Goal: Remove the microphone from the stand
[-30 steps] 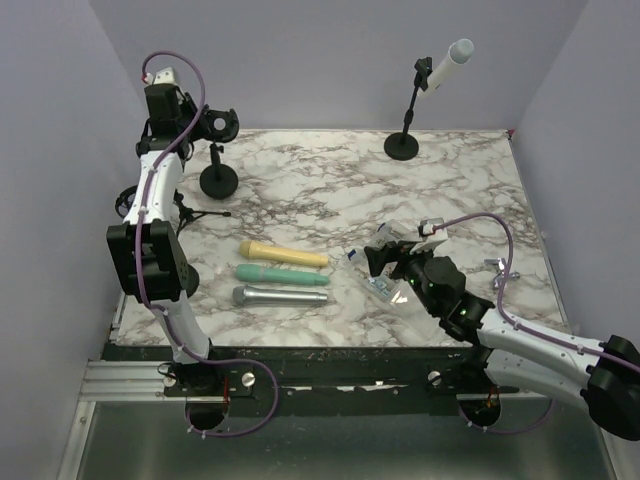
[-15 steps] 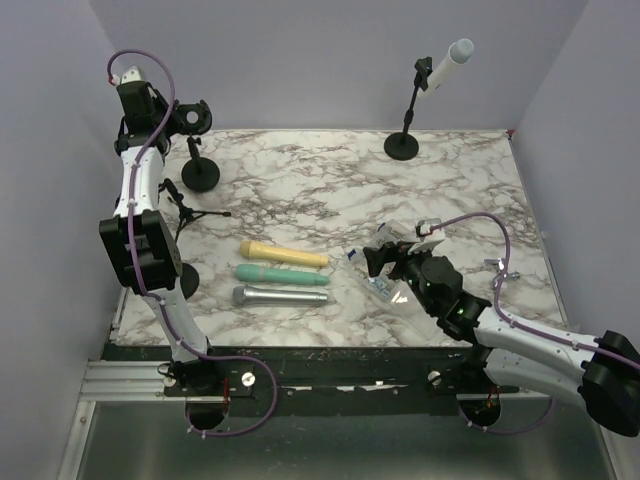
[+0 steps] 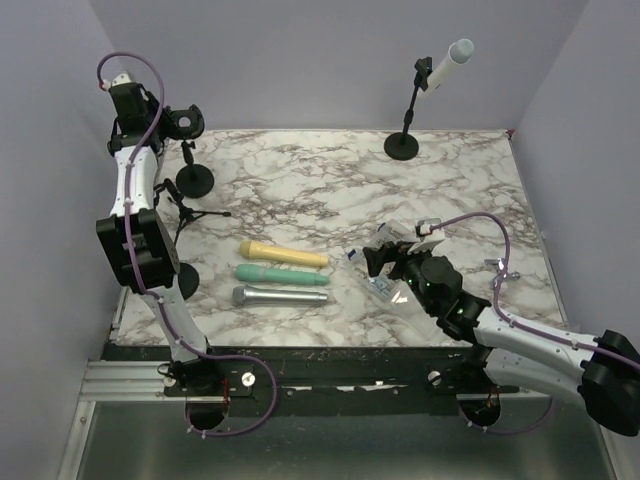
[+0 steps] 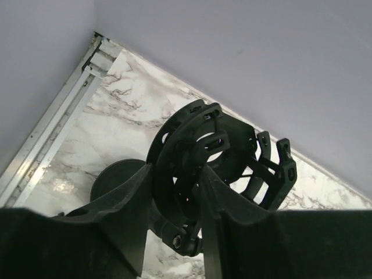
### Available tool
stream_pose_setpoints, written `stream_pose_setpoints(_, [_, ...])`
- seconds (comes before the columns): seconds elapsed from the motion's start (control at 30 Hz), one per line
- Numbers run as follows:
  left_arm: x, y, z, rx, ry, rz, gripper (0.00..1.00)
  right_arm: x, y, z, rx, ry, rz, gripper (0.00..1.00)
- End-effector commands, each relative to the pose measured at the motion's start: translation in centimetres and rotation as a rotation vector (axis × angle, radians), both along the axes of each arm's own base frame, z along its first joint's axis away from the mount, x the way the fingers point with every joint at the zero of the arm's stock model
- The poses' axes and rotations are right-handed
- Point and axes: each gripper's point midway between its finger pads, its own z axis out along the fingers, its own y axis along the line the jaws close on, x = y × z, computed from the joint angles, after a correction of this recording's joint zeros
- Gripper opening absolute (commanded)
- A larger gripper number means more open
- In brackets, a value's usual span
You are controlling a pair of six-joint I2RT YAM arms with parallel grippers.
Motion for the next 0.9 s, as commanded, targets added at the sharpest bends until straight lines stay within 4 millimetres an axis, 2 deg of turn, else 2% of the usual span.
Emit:
stream_pose_setpoints(0.0, [-0.1, 1.3, 3.2, 0.000, -0.075, 0.050, 0.49, 0.1, -0.6, 0.3, 0.004, -0.019, -0.024, 1.00])
stream_pose_setpoints(0.1, [-0.7, 1.2, 4.4, 0.004, -0.085, 0.057, 0.64, 0.0, -0.5, 0.6, 0.014, -0.021, -0.020, 1.00])
stream_pose_setpoints(0.17, [-1.6, 1.3, 5.7, 0.007, -0.099, 0.072, 0.80, 0.0, -0.5, 0.8, 0.020, -0.024, -0.018, 1.00])
stream_pose_setpoints(0.23, [-2.5, 1.0, 7.0, 0.006, -0.114, 0.078, 0.87, -0.1, -0.5, 0.8, 0.026, -0.024, -0.016, 1.00])
stream_pose_setpoints(0.4, [-5.3, -0.9, 9.5, -0.038, -0.167, 0.051, 0.91, -0.1, -0.6, 1.0, 0.026, -0.020, -0.021, 1.00])
stream_pose_setpoints(0.5, [-7.4, -3.0, 10.7, -0.060, -0.204, 0.010, 0.91, -0.1, -0.5, 1.1, 0.032, -0.019, -0.018, 1.00])
stream_pose_setpoints(0.6, [-9.5, -6.3, 11.2, -0.073, -0.233, -0.064, 0.91, -0.1, -0.6, 1.0, 0.032, -0.016, -0.022, 1.00])
stream_pose_setpoints(0.67, [-10.7, -9.2, 10.9, -0.079, -0.236, -0.137, 0.91, 0.0, -0.6, 0.9, 0.030, -0.009, -0.029, 1.00])
stream_pose_setpoints(0.73, [-11.9, -12.7, 10.2, -0.080, -0.232, -0.234, 0.91, 0.1, -0.7, 0.9, 0.026, -0.005, -0.037, 1.00])
stream_pose_setpoints(0.87, [-15.1, -21.4, 8.3, -0.073, -0.246, -0.475, 0.90, 0.5, -0.7, 1.2, 0.017, 0.001, -0.057, 1.00])
